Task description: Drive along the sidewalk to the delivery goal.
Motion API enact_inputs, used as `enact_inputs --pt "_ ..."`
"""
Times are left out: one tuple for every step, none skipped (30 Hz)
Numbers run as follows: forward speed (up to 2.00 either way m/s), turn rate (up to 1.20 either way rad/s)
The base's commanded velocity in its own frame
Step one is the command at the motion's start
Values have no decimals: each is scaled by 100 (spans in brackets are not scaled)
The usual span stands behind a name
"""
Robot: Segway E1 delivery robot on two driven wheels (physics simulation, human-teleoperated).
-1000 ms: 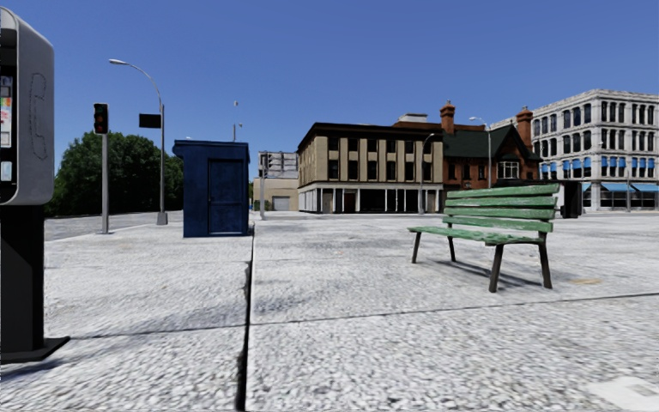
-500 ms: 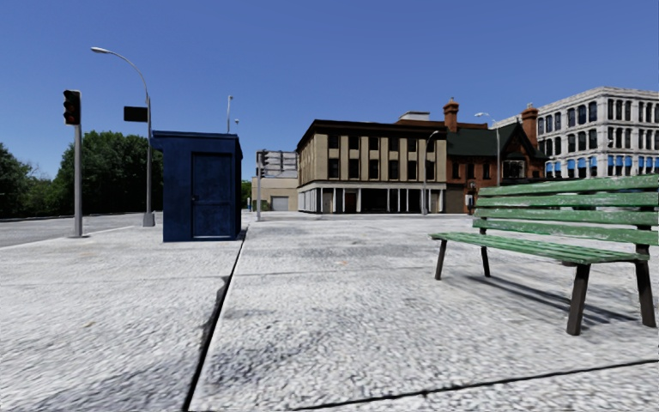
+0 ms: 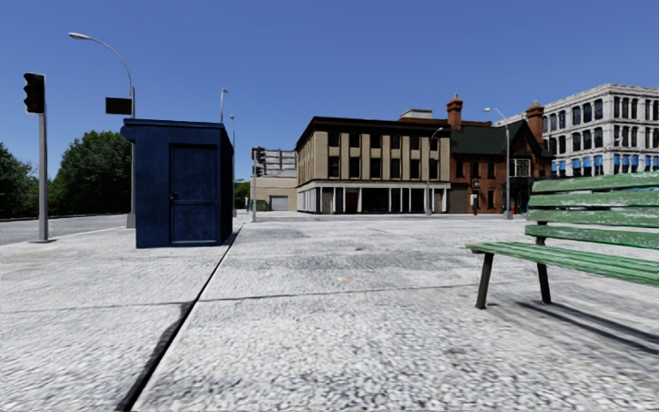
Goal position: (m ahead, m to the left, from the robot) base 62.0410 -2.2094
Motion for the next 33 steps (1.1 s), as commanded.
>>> enact_inputs --pt "200 0" --pt "200 0" --pt "200 0" --pt "200 0" --pt "200 0" --pt "200 0" --pt "200 0" --pt "200 0" --pt "200 0" --pt "200 0" --pt "200 0" --pt "200 0" --pt "200 0" --pt "200 0" --pt "200 0" --pt "200 0" --pt "200 0" --pt "200 0" --pt "200 0" --pt "200 0" --pt "200 0" --pt "200 0" --pt "200 0" --pt "200 0" --pt "200 0" --pt "200 0" --pt "200 0" --pt "200 0" --pt "200 0" --pt "200 0" --pt "200 0" --pt "200 0" --pt "200 0"
